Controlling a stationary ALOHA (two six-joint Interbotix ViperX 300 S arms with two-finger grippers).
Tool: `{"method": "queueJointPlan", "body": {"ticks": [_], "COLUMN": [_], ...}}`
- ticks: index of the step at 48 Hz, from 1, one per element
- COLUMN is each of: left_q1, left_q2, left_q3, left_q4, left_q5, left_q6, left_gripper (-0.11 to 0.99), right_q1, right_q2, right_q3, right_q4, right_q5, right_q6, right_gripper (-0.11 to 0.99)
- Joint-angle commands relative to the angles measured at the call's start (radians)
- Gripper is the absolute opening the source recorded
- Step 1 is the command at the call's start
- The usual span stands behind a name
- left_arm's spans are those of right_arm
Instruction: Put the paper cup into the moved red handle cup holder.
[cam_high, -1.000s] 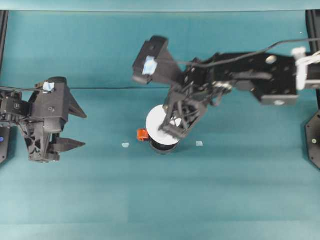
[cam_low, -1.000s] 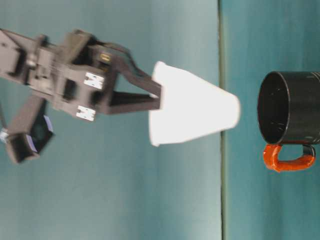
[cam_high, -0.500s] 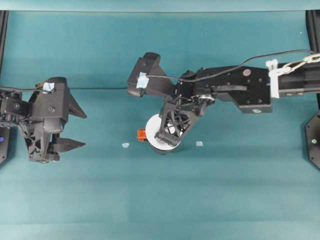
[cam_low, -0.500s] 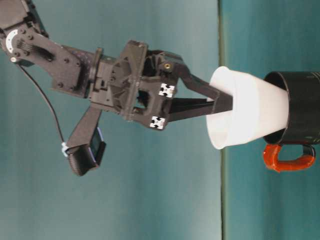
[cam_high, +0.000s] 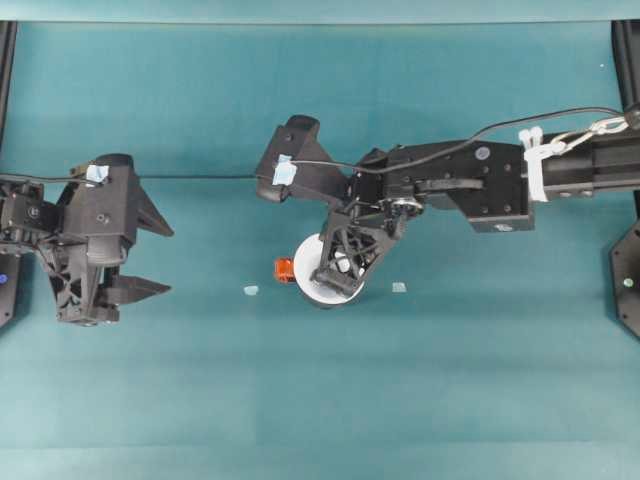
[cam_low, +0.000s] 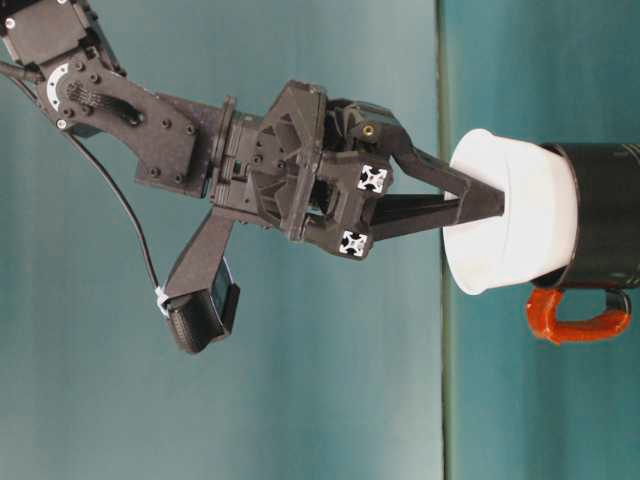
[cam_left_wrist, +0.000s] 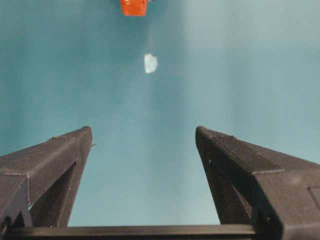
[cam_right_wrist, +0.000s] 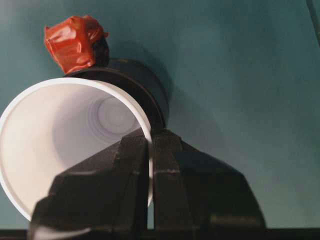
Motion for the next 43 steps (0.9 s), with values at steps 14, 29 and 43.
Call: {"method": "queueJointPlan", "body": {"ticks": [14, 29, 43], "left_q1": [0.000, -0.002, -0.002], "left_q2": [-0.006, -0.008, -0.008], "left_q3": [-0.014, -0.012, -0.011], "left_q4": [0.003, 0.003, 0.003], "left_q5": [-0.008, -0.008, -0.008], "left_q6": [0.000, 0.000, 0.000], "left_gripper": [0.91, 0.91, 0.91], "right_q1": [0.005, 0.006, 0.021], "right_q2": [-0.012, -0.011, -0.011], "right_q3": [-0.008, -0.014, -0.015], "right_q4": [-0.002, 0.014, 0.015], "right_q5": [-0.018, -0.015, -0.025], "right_q6": [-0.014, -0.017, -0.018], "right_gripper": [-0.10, -0.10, -0.09]}}
